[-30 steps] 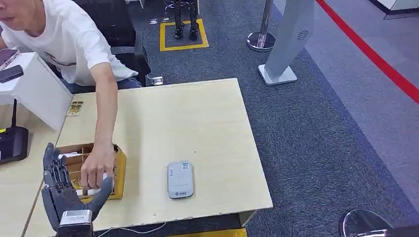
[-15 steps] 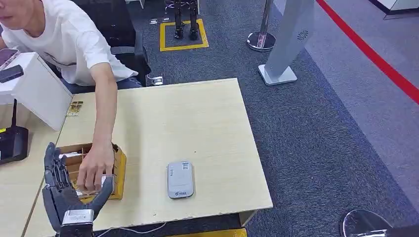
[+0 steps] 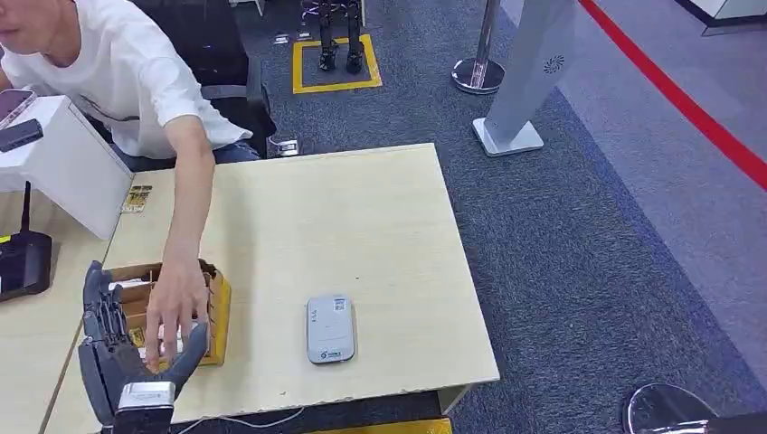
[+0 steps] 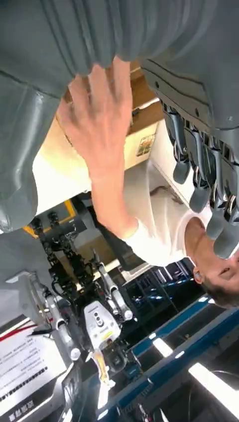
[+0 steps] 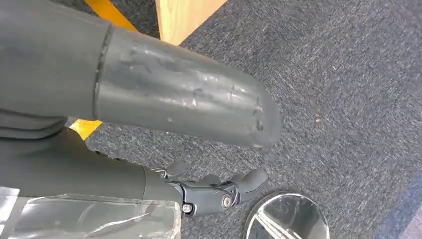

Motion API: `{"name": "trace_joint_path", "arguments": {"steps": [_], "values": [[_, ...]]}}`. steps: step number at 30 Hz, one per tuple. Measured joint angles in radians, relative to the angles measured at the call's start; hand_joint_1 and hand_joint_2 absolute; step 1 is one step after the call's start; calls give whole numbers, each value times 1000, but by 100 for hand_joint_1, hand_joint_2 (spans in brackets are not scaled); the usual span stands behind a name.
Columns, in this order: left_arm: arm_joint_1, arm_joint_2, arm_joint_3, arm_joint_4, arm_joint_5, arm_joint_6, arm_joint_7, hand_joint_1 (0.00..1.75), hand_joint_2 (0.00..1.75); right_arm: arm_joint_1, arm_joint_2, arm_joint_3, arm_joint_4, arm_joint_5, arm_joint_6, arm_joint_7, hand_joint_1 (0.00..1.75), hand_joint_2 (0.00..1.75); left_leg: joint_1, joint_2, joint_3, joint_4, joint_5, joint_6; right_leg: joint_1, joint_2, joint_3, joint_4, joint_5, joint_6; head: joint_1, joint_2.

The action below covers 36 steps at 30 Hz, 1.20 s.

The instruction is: Pass the card to the sensor for recognition and then transmit it.

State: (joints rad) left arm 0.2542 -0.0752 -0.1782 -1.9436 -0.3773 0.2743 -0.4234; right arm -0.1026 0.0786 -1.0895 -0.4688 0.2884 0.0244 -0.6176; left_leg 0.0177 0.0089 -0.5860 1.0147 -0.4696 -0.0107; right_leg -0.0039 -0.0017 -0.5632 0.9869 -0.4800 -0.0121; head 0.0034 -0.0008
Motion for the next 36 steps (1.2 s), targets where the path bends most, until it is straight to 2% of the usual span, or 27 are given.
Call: {"name": "trace_joint_path", "arguments": {"steps": [36], "values": [[4,8,0,0,-9,12,3,0,175,1,14,0,-12,1,0,10,0,0,0,0,0,0,0,0,0,0,0,0,0,0,0,0]]}}
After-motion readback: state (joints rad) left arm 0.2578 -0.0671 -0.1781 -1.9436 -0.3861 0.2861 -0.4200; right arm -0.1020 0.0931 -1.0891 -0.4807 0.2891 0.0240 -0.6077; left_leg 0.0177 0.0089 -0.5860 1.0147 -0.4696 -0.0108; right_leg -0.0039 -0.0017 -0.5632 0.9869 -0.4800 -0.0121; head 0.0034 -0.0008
